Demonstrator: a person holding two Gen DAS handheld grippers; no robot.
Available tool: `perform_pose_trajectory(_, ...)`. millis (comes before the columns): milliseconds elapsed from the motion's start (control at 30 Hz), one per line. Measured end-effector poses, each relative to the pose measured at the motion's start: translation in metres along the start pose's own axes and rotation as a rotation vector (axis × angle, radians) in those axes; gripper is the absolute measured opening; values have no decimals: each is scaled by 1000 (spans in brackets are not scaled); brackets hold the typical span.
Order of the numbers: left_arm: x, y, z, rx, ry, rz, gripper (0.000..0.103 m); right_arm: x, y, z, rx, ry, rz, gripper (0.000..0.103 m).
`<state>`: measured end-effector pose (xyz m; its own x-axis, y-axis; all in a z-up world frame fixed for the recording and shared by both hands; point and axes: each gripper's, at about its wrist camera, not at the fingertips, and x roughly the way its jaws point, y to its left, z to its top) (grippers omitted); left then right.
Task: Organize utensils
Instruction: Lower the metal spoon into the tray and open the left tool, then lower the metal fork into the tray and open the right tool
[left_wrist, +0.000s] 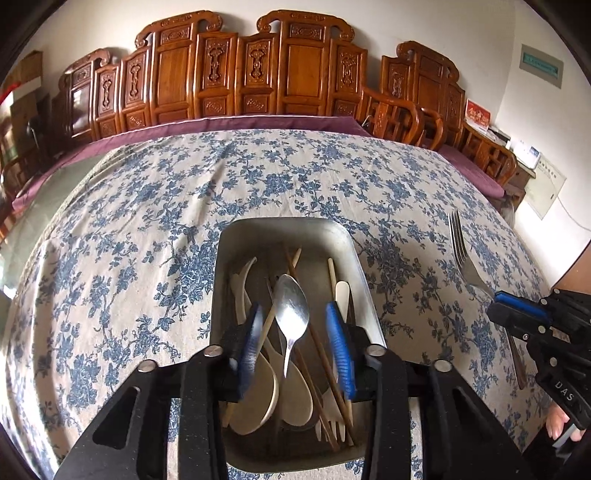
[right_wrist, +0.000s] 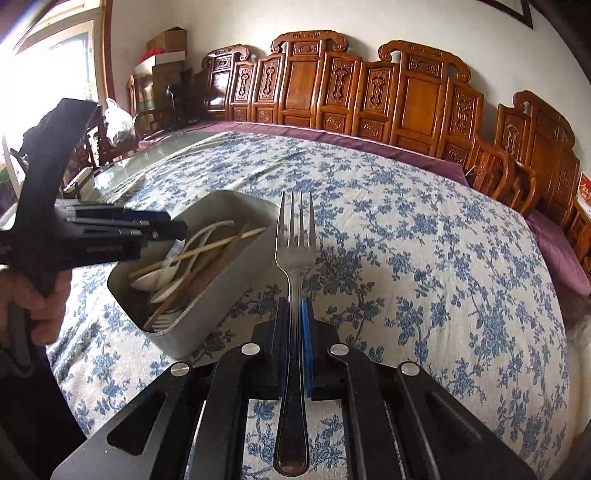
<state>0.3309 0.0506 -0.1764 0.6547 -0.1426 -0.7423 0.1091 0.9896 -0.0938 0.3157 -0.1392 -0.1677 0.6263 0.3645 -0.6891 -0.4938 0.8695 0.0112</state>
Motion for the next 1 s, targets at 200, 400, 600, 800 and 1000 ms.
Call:
perform_pose_trajectory(200, -10, 11, 3, -13, -30, 9, 41, 6, 15, 14, 59, -7, 44, 8)
perform_pose_trajectory(400, -21, 27, 5, -11, -50, 44, 41, 25, 44, 31, 64, -2, 84, 8)
perform_pose_trajectory(600, -26, 52, 6, -55, -51, 65, 42, 51, 60, 48, 107, 17, 119, 9)
perform_pose_trajectory(800, -27, 69, 8, -87, -48, 83, 42, 77, 67, 61, 152, 35, 139, 8)
perform_pose_trajectory(1000, -27, 77, 8, -105, -46, 91, 44, 101, 75, 65, 172, 69, 142, 9)
